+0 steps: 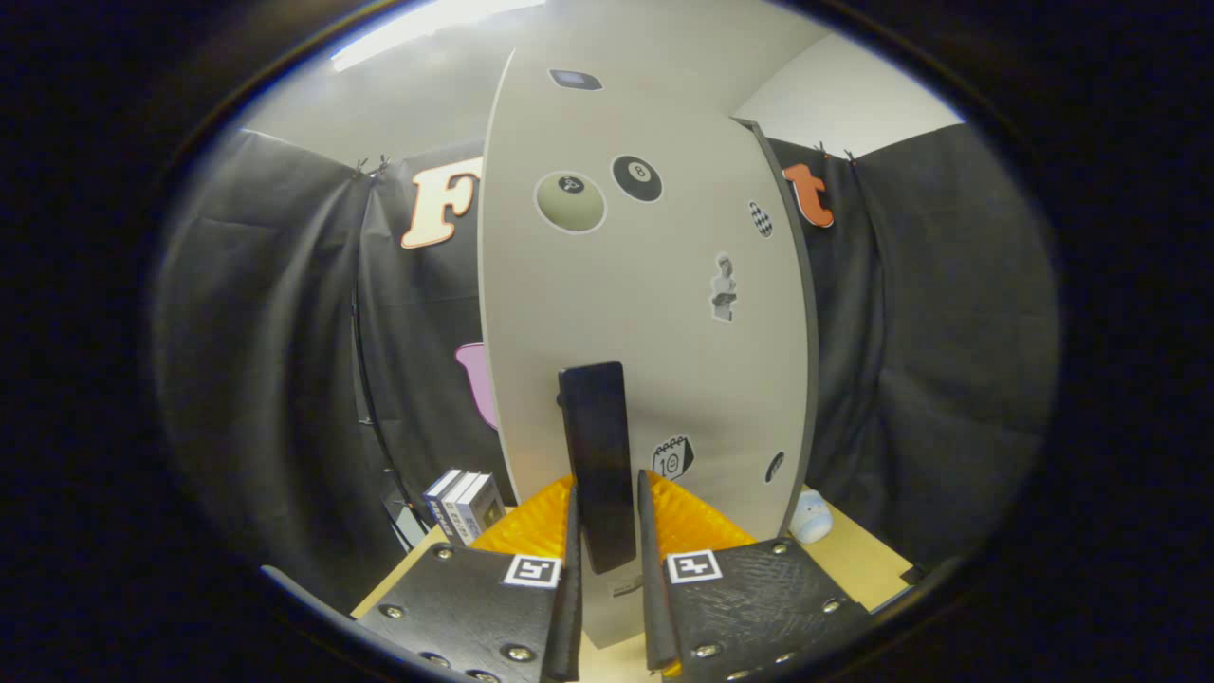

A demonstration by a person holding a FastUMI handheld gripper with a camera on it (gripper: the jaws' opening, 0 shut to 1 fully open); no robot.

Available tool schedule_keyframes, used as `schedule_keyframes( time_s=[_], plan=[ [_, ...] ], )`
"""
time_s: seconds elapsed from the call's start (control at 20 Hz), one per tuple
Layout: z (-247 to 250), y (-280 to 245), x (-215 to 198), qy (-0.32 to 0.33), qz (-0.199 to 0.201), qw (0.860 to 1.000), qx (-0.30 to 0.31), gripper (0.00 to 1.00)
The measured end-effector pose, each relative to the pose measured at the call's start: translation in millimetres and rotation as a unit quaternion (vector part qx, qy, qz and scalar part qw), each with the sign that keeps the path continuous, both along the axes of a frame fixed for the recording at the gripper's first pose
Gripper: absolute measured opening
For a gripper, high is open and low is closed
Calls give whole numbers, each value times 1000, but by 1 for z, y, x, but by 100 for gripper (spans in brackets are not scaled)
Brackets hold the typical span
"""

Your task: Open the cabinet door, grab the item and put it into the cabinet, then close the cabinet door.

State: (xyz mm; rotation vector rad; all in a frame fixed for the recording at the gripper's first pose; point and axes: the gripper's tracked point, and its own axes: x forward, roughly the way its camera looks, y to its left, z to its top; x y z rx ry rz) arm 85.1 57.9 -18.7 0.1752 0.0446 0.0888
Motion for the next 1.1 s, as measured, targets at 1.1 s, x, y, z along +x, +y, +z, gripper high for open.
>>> schedule_keyframes(
  time_s=[1.1],
  plan=[
    [-4,-193,-72,-18,-89,996,-23,26]
  ],
)
